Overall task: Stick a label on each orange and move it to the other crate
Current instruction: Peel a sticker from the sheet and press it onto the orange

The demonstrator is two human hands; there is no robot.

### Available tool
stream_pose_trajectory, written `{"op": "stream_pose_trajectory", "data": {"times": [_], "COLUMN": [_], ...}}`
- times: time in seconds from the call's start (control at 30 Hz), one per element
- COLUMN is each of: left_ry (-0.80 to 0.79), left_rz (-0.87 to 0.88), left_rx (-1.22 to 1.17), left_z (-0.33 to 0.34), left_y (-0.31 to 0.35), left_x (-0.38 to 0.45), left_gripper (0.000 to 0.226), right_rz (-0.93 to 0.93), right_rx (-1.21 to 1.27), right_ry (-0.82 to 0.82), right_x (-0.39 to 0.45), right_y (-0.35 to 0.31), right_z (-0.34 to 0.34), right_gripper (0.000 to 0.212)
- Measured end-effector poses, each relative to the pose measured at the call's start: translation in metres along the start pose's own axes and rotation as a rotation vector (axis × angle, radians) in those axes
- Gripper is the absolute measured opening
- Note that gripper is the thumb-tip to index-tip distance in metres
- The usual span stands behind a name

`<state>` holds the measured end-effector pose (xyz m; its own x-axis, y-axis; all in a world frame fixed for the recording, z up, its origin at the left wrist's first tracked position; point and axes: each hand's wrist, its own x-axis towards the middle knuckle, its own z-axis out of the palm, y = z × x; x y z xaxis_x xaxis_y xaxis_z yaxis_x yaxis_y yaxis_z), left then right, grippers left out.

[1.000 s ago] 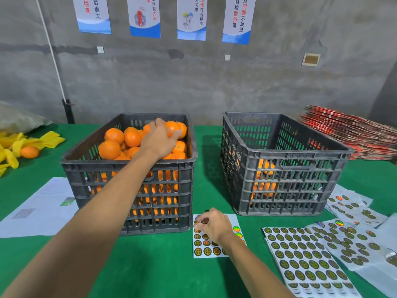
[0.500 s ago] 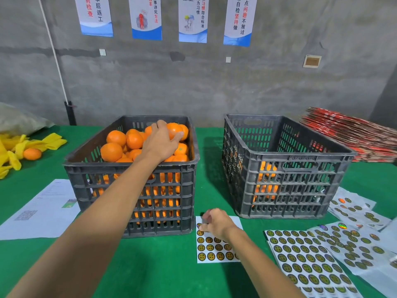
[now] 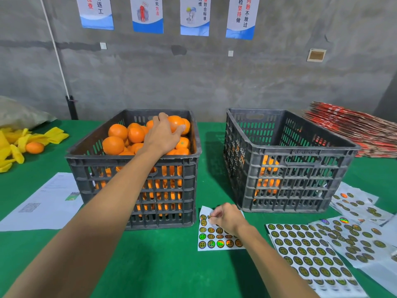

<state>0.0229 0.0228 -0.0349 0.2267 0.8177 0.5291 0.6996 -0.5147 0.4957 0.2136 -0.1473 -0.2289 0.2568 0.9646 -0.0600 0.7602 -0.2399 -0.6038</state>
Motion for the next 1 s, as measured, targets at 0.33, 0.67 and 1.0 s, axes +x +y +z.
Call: {"op": "stream_pose_trajectory", "data": {"times": [0.33,0.67,1.0], "left_ry": [-0.005,-0.009,-0.004], "left_rz": [0.017,0.007,0.002], "left_rx": [0.021,0.012,0.005], "left_z": [-0.003,-0.003,-0.006], "left_y": [0.0,-0.001,0.003], "left_x": [-0.002,-0.002,-0.005], "left_gripper": [0.07,0.072,0.07], "right_rz": [-0.327,-0.398,-0.503], "right_rx": [-0.649,-0.56,-0.862], "right_ry": [0.004,0.026,0.034], "right_x": [-0.013,-0.012,-0.01], "right_y": [0.0,0.009,0.007], "right_z": [0.001,0.004,0.012], "right_gripper": [0.04,0.034,0.02]}}
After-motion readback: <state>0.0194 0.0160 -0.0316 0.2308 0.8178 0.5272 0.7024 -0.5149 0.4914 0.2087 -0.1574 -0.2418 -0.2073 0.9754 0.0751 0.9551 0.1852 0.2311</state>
